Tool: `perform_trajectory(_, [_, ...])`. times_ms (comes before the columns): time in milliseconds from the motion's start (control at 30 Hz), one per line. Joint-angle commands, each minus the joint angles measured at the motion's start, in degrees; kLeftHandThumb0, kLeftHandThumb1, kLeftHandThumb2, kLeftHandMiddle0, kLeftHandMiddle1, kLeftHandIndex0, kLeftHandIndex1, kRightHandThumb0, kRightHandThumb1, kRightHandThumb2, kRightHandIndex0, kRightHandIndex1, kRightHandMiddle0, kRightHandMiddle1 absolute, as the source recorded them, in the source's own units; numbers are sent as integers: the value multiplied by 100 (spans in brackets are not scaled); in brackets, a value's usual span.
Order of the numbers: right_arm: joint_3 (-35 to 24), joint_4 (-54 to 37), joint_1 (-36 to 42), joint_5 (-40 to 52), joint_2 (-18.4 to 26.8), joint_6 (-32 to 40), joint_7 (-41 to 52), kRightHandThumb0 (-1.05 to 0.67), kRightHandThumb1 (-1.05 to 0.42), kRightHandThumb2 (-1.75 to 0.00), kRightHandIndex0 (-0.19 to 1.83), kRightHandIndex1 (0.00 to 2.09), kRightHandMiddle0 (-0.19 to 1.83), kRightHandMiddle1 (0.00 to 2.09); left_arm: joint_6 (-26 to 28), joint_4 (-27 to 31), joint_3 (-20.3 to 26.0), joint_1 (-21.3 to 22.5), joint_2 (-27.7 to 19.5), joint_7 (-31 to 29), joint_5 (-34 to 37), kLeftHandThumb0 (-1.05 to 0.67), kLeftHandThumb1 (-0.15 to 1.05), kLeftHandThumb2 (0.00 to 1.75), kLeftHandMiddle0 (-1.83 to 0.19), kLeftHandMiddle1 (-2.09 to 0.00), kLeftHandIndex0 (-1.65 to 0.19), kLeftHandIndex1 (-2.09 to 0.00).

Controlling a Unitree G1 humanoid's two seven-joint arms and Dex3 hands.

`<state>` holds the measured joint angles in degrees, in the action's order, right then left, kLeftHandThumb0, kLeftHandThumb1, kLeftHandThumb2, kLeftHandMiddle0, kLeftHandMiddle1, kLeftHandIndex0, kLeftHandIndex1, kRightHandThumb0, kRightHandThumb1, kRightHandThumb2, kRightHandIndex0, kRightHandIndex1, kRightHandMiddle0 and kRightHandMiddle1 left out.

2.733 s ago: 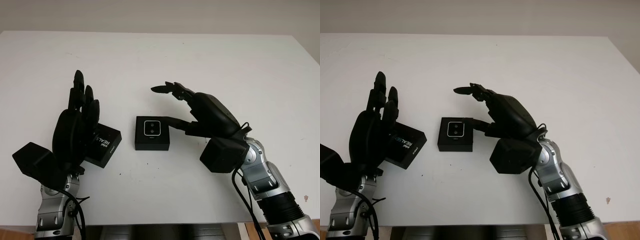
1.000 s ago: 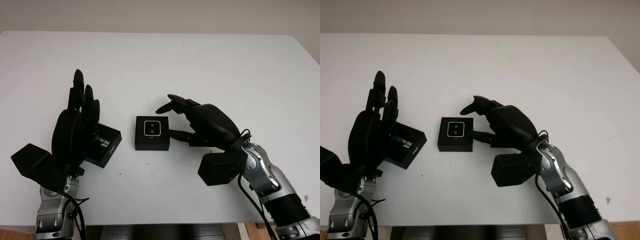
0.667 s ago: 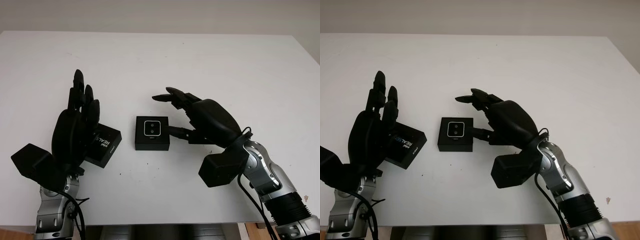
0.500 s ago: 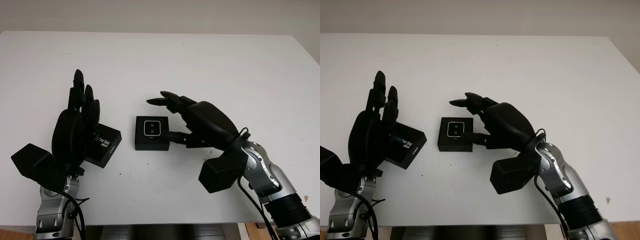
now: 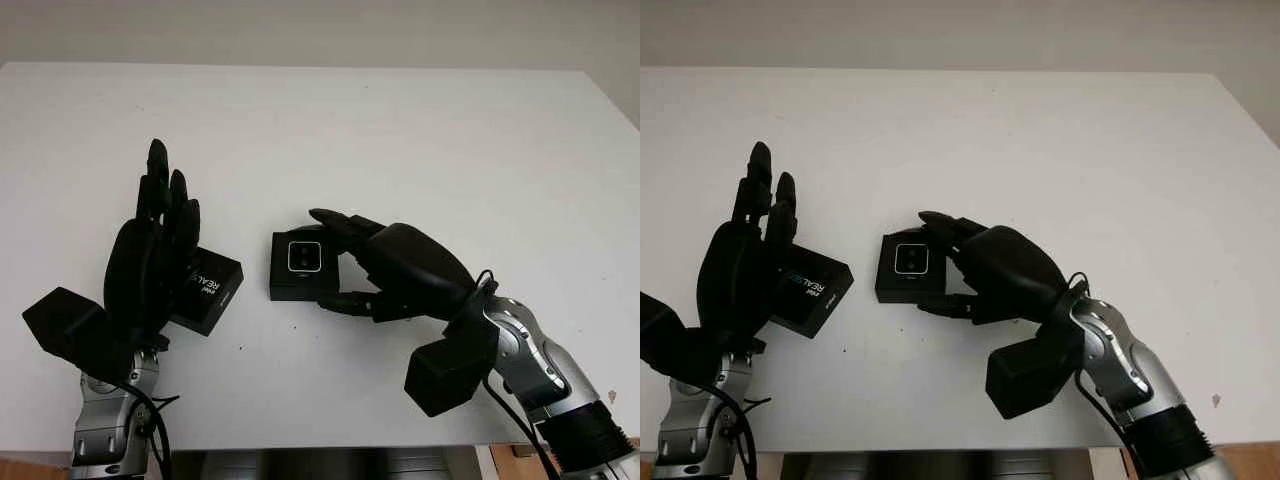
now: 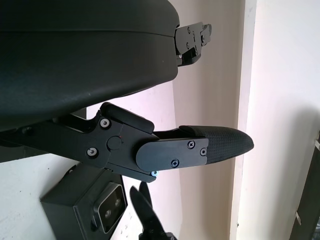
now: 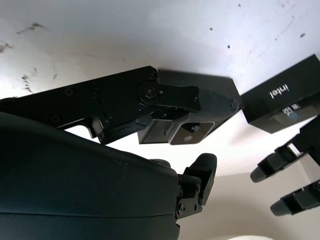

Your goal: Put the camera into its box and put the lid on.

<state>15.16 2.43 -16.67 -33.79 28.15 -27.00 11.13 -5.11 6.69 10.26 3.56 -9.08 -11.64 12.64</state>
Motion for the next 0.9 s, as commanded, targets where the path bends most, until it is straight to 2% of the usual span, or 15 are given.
perform_trajectory(0, [31, -58, 48, -125, 109, -65, -20, -65, -105, -45, 19, 4, -4, 73, -15, 80, -16, -47, 9, -11, 24, -72, 105, 49, 19, 0, 19, 0])
perform_trajectory(300, [104, 103, -22, -756, 220, -27, -224, -65, -105, -45, 14, 3, -6, 64, 20, 131, -17, -76, -10, -8, 7, -72, 105, 49, 19, 0, 19, 0])
perform_trajectory(567, [172, 154, -142, -1171, 323, 131, -237, -68, -105, -47, -1, 2, -3, 32, -27, 131, 7, -106, -2, -63, 65, -71, 105, 50, 19, 0, 19, 0])
perform_trajectory(867, [190, 80, -165, -1251, 381, 245, -161, -71, -105, -46, -6, 3, 1, 19, -3, 223, 5, -169, -9, 24, -23, -73, 105, 49, 19, 0, 19, 0])
